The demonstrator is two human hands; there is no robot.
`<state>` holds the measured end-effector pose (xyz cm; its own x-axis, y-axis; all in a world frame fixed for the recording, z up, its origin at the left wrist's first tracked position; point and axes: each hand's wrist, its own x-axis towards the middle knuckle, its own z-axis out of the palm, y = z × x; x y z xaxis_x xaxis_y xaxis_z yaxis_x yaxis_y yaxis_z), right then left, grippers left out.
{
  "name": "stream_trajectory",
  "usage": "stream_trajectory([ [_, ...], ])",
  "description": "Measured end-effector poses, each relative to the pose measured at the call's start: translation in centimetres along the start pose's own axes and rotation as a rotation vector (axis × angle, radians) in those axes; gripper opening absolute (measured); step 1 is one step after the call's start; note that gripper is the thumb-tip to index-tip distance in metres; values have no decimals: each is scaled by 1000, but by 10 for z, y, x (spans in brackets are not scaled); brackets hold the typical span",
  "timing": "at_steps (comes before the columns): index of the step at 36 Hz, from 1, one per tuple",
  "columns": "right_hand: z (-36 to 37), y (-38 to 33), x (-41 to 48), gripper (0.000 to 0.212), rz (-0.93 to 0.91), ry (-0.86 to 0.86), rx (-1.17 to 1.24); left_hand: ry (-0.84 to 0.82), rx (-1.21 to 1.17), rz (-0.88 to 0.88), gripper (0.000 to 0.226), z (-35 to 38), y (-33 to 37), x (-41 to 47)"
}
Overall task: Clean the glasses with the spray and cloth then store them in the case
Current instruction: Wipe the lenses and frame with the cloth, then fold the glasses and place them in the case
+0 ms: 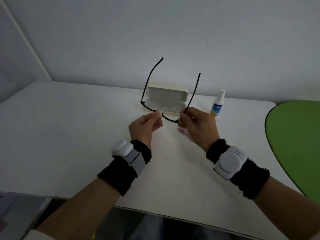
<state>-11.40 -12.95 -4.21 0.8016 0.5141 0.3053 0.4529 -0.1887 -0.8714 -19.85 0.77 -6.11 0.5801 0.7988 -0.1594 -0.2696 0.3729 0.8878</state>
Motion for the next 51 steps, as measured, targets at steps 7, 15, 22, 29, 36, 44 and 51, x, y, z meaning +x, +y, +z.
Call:
stream_trajectory([
  [7, -13, 2, 11, 12, -59, 17, -81, 92, 199, 179, 23, -18, 9, 13],
  [15, -19, 6, 14, 11, -56, -12, -150, -22, 405, 463, 17, -30, 27, 28],
  [22, -19, 7, 15, 24, -17, 15, -137, -90, 547, 547, 18, -36, 28, 26],
  [29, -22, 5, 17, 21, -19, 24, -121, -144, 681, 586, 21, -36, 30, 23],
  [36, -22, 3, 17, 24, -19, 22, -137, -185, 762, 574, 22, -37, 32, 22],
  [44, -22, 5, 15, 35, -87, -13, -263, -285, 909, 582, 24, -37, 35, 25],
  [51, -25, 1, 18, 30, -96, -27, -313, -367, 1018, 602, 24, -35, 36, 21],
])
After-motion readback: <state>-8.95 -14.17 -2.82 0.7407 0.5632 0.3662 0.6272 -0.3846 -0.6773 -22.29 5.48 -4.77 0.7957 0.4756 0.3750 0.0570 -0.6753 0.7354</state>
